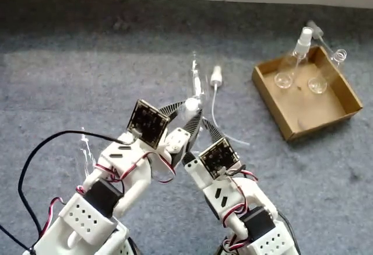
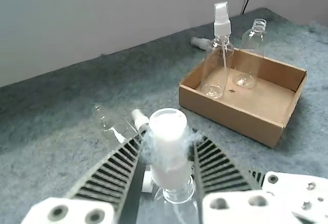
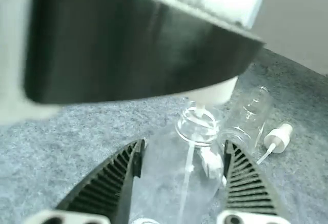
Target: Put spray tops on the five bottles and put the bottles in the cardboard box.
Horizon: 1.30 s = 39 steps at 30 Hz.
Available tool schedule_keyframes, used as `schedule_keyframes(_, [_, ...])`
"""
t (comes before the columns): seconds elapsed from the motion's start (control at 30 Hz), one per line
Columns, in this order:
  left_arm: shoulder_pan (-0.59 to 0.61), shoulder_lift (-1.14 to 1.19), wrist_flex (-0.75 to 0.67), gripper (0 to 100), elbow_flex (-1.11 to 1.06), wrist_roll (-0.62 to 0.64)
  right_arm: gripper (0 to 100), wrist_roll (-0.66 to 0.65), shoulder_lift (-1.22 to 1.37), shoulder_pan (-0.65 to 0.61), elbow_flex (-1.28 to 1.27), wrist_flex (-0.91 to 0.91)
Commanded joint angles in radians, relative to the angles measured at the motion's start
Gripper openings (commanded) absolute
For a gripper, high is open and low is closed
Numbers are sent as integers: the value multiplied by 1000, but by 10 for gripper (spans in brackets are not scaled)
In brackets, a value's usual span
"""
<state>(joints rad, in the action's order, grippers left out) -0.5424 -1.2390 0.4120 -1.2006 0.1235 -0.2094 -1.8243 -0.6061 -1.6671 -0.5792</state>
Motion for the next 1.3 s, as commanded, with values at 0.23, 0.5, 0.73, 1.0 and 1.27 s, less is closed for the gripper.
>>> schedule_keyframes(0.23, [-47,-68,-91,4,-39,-2,163,5,-13,-1,-76,-1])
schedule_keyframes(0.5, [-42,-70,26,4,-53,-2,163,5,-13,1,-79,-1])
schedule_keyframes(0.73, [-45,-76,-32,4,-180,-2,163,5,-13,1,-81,-1])
schedule_keyframes(1.0, [-38,-70,-80,4,-182,-2,163,3,-13,1,-82,-1])
schedule_keyframes(1.27, [-39,-68,103,4,-65,-2,163,-81,-13,-1,-84,1])
